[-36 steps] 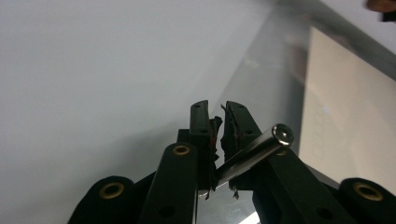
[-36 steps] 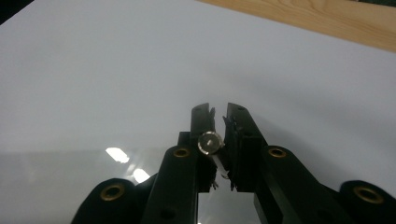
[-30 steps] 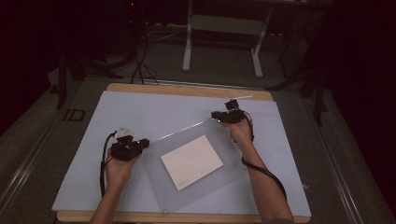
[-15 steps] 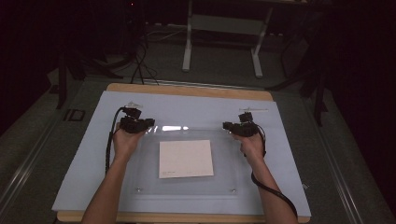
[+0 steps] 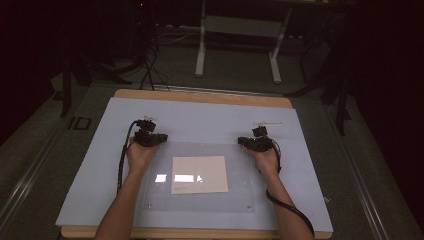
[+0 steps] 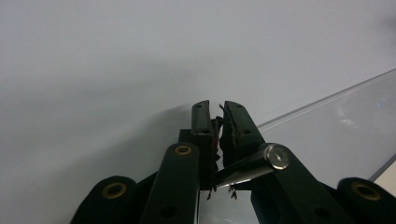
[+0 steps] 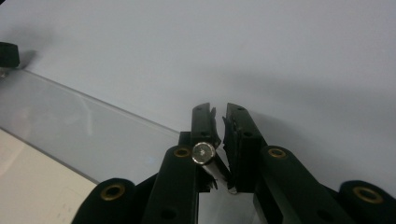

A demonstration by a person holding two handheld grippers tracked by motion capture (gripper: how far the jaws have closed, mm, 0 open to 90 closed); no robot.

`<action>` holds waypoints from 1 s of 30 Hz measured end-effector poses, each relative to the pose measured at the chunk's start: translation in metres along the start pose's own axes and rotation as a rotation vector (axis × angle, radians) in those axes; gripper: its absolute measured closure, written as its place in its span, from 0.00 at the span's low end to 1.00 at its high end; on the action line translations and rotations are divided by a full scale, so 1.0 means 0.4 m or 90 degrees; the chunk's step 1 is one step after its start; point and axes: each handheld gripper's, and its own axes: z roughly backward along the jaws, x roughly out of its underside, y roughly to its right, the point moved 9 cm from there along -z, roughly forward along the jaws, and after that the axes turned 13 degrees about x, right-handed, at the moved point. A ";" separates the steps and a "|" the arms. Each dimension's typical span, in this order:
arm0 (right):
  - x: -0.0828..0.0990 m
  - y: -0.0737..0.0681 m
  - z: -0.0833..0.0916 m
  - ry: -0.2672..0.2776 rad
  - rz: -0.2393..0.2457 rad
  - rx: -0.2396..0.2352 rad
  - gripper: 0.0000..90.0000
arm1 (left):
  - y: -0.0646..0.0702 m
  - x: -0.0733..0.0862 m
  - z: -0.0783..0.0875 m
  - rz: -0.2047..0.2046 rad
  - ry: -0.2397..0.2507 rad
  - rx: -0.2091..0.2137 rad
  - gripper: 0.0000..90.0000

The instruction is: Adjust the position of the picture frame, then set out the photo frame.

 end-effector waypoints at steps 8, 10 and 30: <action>0.000 -0.002 -0.003 -0.004 0.011 -0.003 0.92 | 0.000 0.002 0.001 -0.001 -0.005 0.006 0.92; 0.000 -0.004 -0.003 -0.002 0.028 0.007 0.92 | 0.000 0.003 0.002 -0.001 -0.003 0.011 0.91; 0.003 -0.004 -0.002 0.010 0.048 0.011 0.92 | 0.015 0.032 0.077 -0.093 0.102 0.021 0.71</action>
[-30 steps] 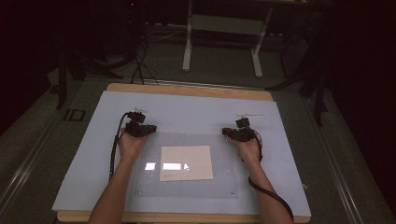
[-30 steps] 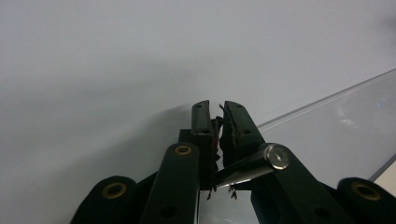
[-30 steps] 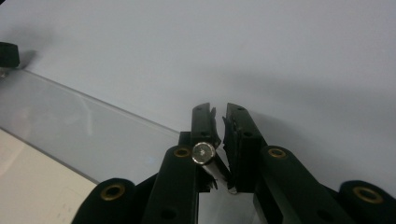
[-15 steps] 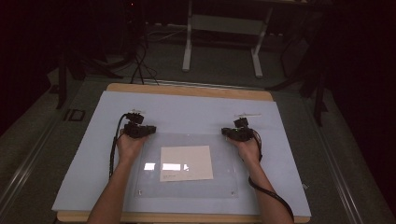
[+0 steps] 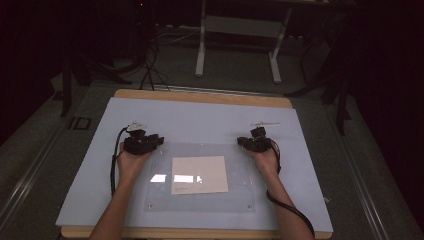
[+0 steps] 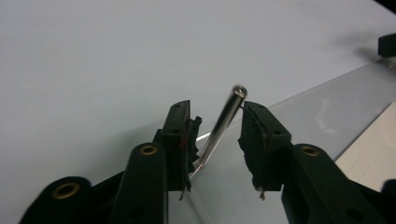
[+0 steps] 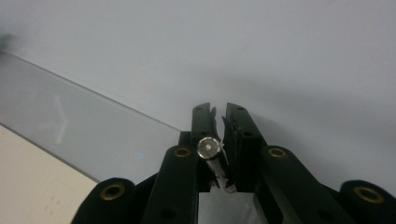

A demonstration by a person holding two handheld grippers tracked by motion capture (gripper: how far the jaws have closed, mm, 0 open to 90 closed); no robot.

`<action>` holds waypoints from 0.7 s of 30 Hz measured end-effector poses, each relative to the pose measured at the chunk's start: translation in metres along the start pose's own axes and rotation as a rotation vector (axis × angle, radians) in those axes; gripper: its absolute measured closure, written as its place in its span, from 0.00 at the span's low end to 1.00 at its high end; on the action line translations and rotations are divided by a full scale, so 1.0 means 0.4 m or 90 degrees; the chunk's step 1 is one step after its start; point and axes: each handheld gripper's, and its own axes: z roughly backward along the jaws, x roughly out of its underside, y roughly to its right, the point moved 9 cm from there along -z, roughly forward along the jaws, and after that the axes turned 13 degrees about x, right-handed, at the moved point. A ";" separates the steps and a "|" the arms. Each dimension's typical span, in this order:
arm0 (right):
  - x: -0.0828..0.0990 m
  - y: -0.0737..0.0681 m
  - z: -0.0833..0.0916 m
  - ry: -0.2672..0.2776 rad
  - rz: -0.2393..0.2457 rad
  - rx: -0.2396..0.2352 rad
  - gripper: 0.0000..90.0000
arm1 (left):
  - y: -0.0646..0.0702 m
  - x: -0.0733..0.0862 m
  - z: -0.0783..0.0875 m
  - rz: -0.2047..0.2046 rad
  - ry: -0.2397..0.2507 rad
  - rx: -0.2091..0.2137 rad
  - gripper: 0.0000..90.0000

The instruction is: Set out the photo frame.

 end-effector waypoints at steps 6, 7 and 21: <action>0.002 0.000 0.002 0.002 0.004 0.005 0.89 | 0.005 0.009 0.009 -0.022 0.018 -0.027 0.82; 0.002 0.000 0.004 0.005 0.008 0.006 0.87 | 0.007 0.009 0.008 -0.022 0.017 -0.023 0.83; 0.013 0.021 0.072 0.079 0.108 0.017 0.73 | 0.011 -0.007 0.002 -0.033 0.048 -0.030 0.92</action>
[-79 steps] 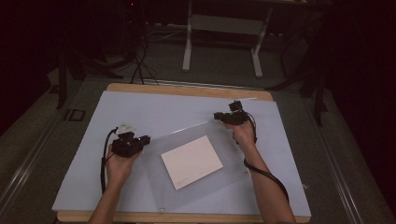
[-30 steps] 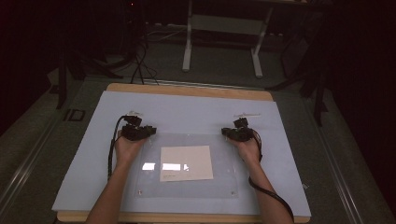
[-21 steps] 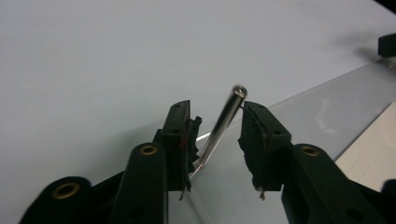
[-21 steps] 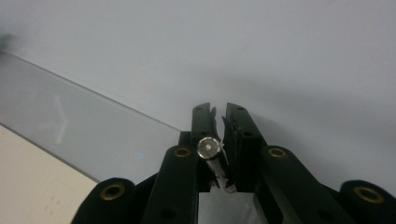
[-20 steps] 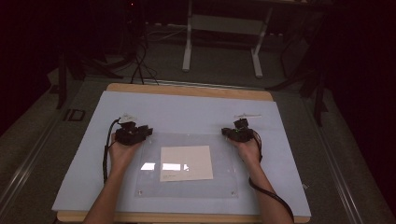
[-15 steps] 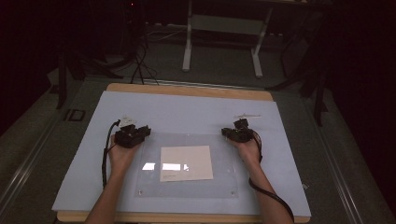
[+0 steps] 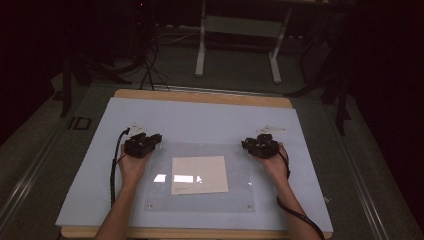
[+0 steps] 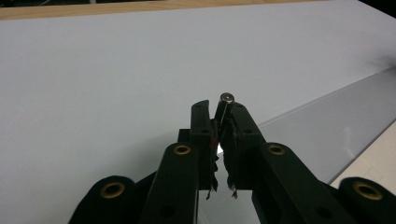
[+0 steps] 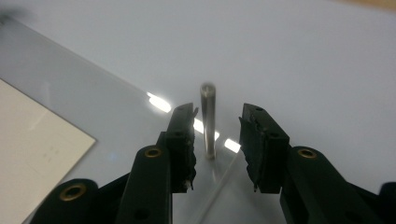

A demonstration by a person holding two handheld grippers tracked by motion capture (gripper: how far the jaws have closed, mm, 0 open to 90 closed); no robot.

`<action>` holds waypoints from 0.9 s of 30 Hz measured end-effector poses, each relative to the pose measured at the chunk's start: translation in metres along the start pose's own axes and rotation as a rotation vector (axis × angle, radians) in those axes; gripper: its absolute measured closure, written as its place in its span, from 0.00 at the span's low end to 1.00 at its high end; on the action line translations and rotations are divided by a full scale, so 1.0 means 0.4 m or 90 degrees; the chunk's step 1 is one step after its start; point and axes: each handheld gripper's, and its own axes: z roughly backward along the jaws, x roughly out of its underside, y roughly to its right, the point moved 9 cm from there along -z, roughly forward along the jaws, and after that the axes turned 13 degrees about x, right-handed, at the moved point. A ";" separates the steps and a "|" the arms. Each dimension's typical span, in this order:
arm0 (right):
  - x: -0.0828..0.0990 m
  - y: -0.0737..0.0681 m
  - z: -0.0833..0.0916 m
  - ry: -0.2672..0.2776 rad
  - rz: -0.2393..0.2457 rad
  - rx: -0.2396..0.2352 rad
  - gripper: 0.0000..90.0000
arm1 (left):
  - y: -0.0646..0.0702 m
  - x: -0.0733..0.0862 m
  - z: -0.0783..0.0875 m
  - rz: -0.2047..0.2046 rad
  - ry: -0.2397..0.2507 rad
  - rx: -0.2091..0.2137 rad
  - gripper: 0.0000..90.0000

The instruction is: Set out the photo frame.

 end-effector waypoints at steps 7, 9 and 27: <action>-0.017 -0.013 -0.005 0.028 0.024 0.004 0.94 | -0.001 -0.001 0.002 0.013 0.009 0.014 0.90; -0.016 -0.013 -0.005 0.029 0.014 0.001 0.94 | -0.002 -0.002 0.002 0.018 0.011 0.019 0.90; -0.017 -0.006 -0.007 -0.005 -0.030 -0.035 0.93 | -0.001 -0.009 -0.007 -0.011 0.019 -0.002 0.91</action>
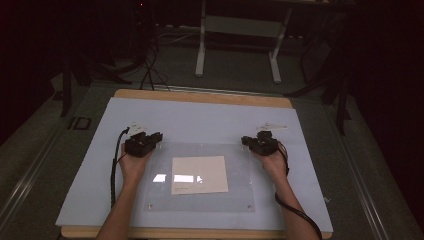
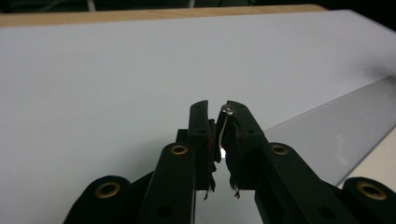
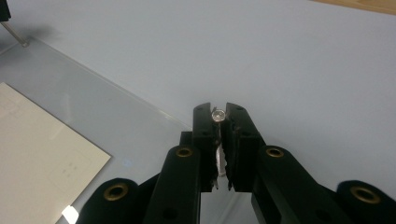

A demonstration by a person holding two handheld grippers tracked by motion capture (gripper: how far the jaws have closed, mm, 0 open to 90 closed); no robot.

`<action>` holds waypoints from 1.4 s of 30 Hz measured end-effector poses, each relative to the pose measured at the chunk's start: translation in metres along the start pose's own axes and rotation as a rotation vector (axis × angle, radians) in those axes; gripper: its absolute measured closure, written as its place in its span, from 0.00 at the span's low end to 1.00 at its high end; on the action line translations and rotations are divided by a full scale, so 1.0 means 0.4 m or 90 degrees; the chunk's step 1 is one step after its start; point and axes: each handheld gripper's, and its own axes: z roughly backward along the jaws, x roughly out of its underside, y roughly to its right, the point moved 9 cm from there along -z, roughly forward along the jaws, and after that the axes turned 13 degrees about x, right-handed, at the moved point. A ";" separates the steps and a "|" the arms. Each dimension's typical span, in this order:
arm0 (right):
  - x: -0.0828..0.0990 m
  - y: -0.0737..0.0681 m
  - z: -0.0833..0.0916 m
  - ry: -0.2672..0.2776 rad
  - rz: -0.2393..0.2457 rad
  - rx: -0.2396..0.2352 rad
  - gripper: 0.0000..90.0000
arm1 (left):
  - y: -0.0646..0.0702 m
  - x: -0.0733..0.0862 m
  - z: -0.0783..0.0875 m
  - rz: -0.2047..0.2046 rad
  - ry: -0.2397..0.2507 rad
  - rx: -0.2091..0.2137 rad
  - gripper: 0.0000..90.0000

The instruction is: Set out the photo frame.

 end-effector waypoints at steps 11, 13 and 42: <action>-0.004 0.004 -0.002 -0.031 -0.009 -0.021 0.93 | -0.007 0.000 0.002 0.036 0.015 0.038 0.91; -0.005 0.005 -0.002 -0.038 -0.013 -0.027 0.92 | -0.011 0.001 0.003 0.051 0.020 0.058 0.90; -0.043 0.036 -0.047 -0.106 -0.066 -0.015 0.87 | -0.067 -0.030 -0.056 0.226 0.007 0.097 0.92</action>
